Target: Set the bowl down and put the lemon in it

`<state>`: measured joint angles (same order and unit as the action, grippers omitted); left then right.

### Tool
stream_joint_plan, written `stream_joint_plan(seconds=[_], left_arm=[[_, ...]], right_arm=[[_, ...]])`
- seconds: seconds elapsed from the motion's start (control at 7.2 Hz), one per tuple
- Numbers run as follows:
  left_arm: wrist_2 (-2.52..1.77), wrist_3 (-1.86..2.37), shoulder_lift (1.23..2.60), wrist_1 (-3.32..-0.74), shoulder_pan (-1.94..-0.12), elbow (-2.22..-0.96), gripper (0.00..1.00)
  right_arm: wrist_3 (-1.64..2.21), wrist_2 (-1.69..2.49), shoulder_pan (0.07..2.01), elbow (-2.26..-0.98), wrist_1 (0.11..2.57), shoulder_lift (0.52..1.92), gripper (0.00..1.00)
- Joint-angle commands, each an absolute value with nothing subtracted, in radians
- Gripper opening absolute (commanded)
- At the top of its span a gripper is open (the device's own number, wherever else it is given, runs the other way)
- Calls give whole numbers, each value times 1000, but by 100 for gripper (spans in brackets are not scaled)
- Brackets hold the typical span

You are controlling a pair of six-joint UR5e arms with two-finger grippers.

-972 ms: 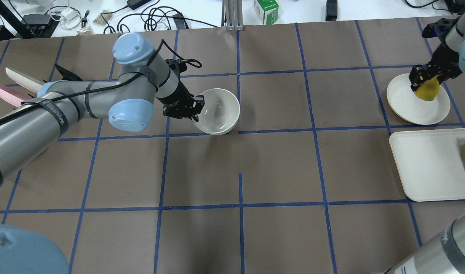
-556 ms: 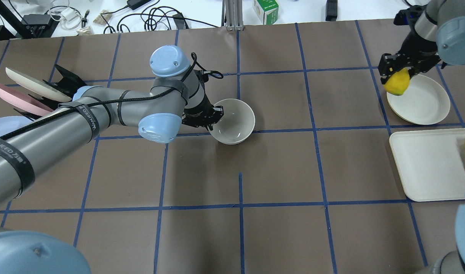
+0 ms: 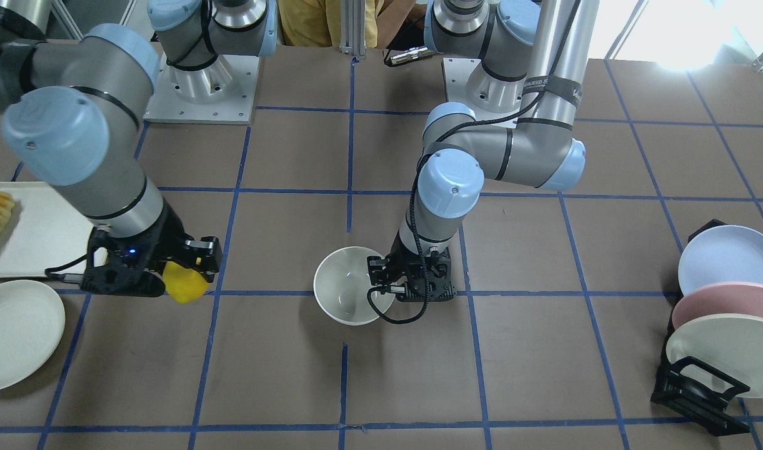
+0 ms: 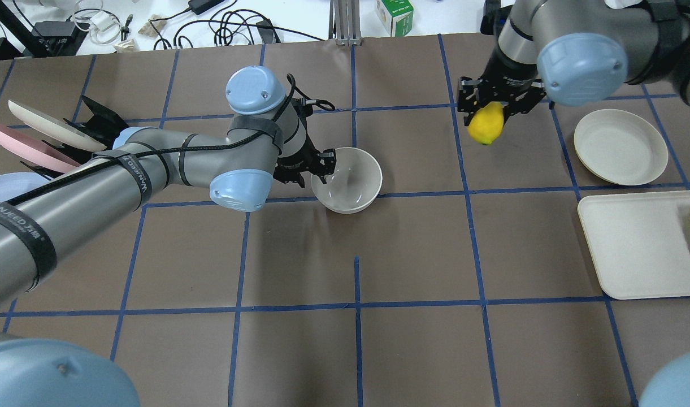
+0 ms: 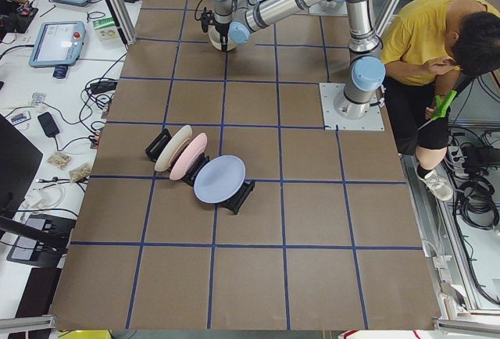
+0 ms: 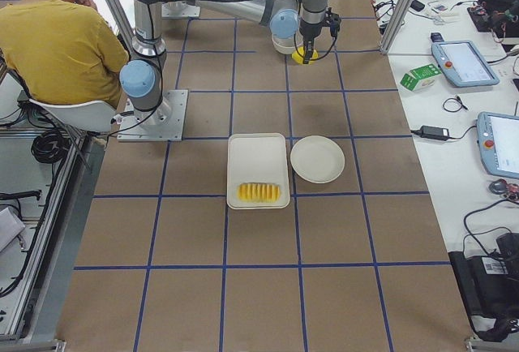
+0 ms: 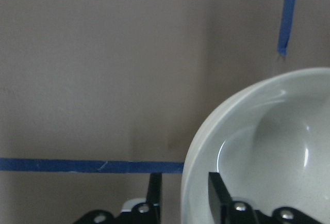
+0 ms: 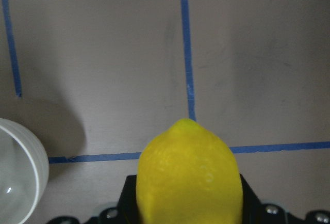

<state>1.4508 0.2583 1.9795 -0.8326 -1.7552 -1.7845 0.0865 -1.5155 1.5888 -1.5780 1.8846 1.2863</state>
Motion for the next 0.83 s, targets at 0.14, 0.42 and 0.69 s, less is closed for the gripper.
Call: stream_joint_plan(seconds=[0.14,0.42,0.69], left_arm=[[1462,34,1815,-1104,-1629,-1726,100],[1569,-93,1711,-1396,-1589,-1631,100],[1557,-94,1668,-1575,-1563,-1506,100]], right_arm=[[208,-1513,1740,-1577,1956,1243,0],[346,-1511,1820,-1577,2058,1186,0],[437,-1513,1903,-1577,2130,1129,0]])
